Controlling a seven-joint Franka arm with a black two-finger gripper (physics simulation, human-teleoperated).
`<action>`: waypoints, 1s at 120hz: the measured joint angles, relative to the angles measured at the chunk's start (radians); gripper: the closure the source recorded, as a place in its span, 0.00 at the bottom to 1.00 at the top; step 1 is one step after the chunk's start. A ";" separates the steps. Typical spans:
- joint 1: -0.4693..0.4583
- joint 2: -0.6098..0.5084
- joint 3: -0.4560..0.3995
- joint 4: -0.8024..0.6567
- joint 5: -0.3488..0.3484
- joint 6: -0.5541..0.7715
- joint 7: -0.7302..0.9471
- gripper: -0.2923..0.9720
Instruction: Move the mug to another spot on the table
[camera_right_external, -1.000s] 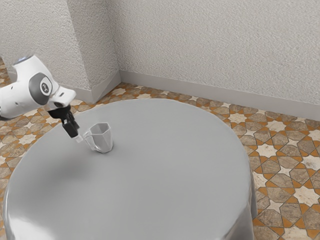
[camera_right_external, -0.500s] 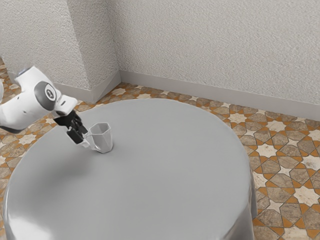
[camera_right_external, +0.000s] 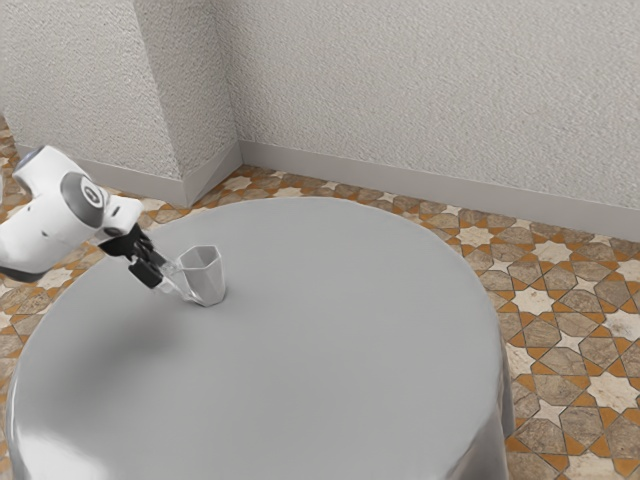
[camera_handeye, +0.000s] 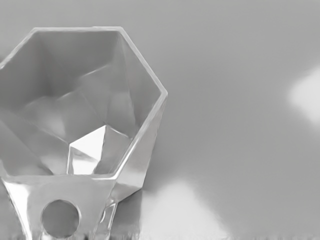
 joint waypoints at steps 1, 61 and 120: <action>0.001 0.000 0.002 0.001 0.000 0.002 -0.001 0.23; 0.052 0.159 0.007 0.193 0.054 -0.006 -0.044 0.24; 0.057 0.183 -0.017 0.195 0.074 -0.051 0.021 0.25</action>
